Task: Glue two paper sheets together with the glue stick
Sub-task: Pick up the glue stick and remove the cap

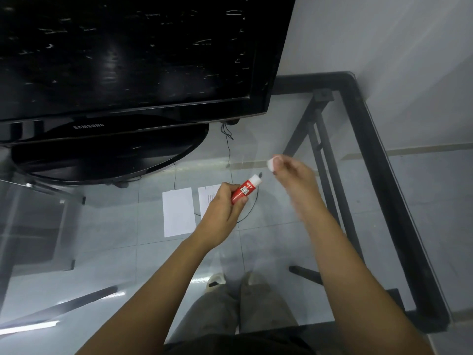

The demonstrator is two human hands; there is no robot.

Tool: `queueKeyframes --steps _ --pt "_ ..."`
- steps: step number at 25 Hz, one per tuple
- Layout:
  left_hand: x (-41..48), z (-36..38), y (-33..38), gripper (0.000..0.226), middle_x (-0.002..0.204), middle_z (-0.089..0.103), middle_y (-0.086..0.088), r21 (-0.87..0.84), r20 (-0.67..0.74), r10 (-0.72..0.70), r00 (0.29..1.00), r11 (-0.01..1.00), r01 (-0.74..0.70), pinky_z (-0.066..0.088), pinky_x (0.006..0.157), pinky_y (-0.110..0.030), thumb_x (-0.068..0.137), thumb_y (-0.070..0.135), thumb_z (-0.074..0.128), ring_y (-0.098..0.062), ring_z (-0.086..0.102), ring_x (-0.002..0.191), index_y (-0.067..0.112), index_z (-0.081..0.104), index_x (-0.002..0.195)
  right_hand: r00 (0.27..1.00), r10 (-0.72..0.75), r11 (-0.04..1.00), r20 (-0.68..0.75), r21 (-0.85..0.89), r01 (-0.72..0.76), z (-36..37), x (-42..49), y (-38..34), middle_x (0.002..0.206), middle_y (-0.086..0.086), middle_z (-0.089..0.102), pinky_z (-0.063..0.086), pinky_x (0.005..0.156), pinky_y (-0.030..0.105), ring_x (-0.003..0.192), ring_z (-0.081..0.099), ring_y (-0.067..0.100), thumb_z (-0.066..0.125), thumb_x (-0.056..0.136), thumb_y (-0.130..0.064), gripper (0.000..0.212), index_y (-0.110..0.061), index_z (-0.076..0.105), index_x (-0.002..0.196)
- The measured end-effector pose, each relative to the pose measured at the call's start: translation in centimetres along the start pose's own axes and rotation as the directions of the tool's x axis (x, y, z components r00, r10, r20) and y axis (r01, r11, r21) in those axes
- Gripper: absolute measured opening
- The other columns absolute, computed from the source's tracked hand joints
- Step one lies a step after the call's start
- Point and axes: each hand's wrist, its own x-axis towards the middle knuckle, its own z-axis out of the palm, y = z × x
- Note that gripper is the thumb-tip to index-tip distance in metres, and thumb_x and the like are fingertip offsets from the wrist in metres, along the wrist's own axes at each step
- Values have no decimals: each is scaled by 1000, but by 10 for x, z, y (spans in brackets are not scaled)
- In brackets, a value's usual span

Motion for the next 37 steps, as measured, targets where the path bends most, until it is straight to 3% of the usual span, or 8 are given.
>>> queueKeyframes --steps 8,17,20,23,26,29,35,37 --pt "-7 -9 -14 21 96 48 14 24 -108 -102 989 994 105 41 55 -7 94 38 45 -5 54 75 30 34 110 983 -166 847 74 -500 181 17 40 36 111 4 62 46 94 30 102 57 16 68 81 -11 61 -17 39 134" --pt "-3 -17 -1 16 86 49 10 -34 -197 -108 974 994 103 40 57 -6 95 29 46 -7 49 67 25 40 110 989 -110 791 94 -595 145 9 43 48 131 11 52 42 102 38 114 53 22 69 79 -8 69 -14 34 139" --pt "-2 -23 6 14 89 53 5 -173 -190 -152 970 978 119 44 64 -21 96 23 42 -12 51 71 26 41 110 991 -109 901 -74 -429 68 7 26 32 117 1 60 48 85 15 91 59 7 65 83 -12 45 -16 51 125" --pt "-5 -30 15 15 92 57 16 -283 -204 -126 971 957 64 49 72 -37 92 35 52 -27 57 80 30 46 105 1000 -6 967 30 -255 14 17 -9 15 93 -22 62 41 59 0 80 59 -5 62 81 -44 19 -39 63 99" --pt "-6 -31 31 24 87 62 23 -339 -173 -28 985 940 -33 50 67 -21 83 49 56 -11 61 77 30 53 97 984 39 999 174 -28 -35 31 -32 -4 94 -21 69 45 77 11 93 61 -5 57 68 -68 29 -48 67 87" --pt "-6 -29 40 28 87 63 21 -322 -184 42 982 941 -101 51 68 -19 83 52 55 -6 62 74 29 57 99 986 22 987 164 156 -48 38 -38 -15 99 -1 70 44 95 29 102 62 12 65 69 -56 39 -26 71 93" --pt "-17 -37 31 32 71 68 1 -734 17 -212 977 661 156 51 63 -15 77 51 57 -6 61 62 20 60 85 993 -4 991 119 131 -12 43 -51 -25 90 5 72 47 82 20 87 64 9 67 80 -37 14 -24 73 83" --pt "-22 -40 33 18 76 67 5 -704 -39 -186 982 702 105 50 67 -15 77 41 65 -6 61 69 24 61 82 996 5 991 88 135 -17 47 -55 -27 86 10 71 46 85 26 84 62 10 67 79 -38 16 -23 73 80"
